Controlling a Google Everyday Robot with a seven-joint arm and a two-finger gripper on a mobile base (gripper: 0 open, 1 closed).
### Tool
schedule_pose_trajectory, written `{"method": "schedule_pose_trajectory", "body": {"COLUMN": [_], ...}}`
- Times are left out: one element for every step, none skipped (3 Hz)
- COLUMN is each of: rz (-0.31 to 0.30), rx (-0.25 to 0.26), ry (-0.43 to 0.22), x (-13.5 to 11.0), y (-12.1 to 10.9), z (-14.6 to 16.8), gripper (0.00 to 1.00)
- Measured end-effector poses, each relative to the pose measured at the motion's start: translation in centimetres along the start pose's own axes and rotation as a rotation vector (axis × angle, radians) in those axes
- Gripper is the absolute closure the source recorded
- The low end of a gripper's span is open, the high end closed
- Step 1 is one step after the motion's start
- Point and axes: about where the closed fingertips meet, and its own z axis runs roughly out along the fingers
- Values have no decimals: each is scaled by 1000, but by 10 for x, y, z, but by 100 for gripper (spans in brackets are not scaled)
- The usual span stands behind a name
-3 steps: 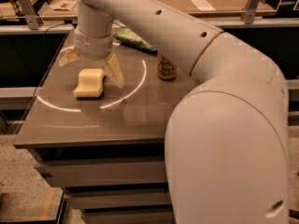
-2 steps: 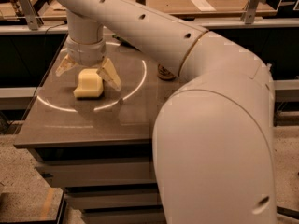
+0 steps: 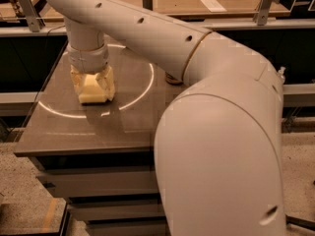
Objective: Move sponge near green jalapeno chip bag
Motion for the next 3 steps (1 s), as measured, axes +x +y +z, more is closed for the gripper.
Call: {"method": "schedule_pose_trajectory", "body": {"rz": [3,18,47], "rx": [8,39,109], "ry": [5,17,64], "x": [2,4,11], "y": [8,13,14], "z": [-5,-15,-49], "gripper": [65,88,100]}}
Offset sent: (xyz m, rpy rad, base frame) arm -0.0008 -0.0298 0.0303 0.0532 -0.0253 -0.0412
